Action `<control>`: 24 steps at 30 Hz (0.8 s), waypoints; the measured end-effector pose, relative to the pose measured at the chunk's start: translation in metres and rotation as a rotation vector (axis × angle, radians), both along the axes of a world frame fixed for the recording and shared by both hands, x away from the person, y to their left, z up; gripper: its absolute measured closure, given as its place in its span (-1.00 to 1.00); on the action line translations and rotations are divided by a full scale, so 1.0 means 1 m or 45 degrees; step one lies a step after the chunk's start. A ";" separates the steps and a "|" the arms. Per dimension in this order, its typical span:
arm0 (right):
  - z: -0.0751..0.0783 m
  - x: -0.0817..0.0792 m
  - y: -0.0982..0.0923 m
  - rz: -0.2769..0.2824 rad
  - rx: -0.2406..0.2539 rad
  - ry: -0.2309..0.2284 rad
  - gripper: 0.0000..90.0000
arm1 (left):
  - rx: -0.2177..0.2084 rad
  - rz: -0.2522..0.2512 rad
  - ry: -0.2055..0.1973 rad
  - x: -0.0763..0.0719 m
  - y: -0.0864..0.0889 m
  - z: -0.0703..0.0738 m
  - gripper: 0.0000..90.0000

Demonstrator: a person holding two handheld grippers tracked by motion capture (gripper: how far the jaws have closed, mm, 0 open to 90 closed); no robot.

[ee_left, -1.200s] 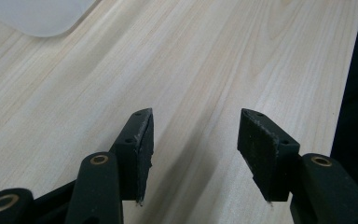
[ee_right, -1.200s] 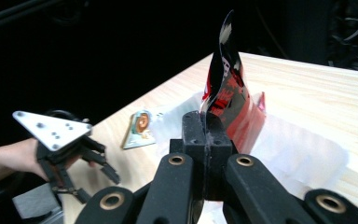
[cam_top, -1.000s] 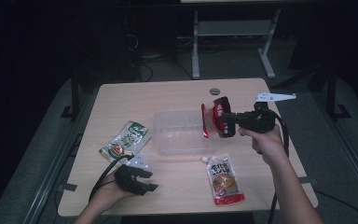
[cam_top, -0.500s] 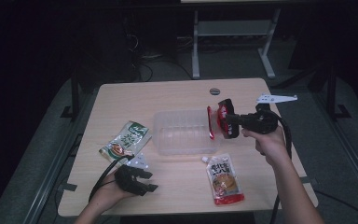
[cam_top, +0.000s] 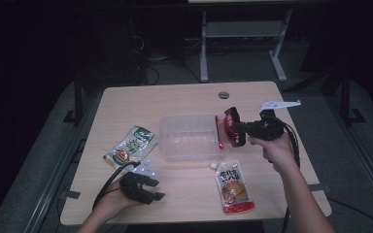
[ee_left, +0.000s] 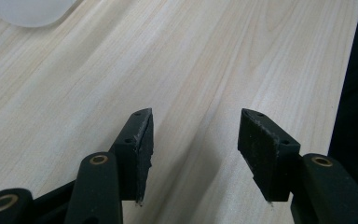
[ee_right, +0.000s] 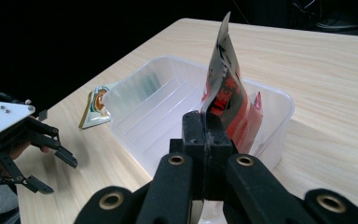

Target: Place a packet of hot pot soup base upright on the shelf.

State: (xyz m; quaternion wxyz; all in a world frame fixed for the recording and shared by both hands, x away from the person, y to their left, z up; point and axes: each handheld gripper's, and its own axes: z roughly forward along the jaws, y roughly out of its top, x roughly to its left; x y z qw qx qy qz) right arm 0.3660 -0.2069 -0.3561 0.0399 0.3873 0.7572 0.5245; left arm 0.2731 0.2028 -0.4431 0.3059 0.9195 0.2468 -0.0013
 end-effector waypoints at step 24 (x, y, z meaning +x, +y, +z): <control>-0.019 0.008 0.007 -0.024 -0.058 0.054 0.97 | 0.009 -0.007 -0.008 0.001 0.000 0.000 -0.02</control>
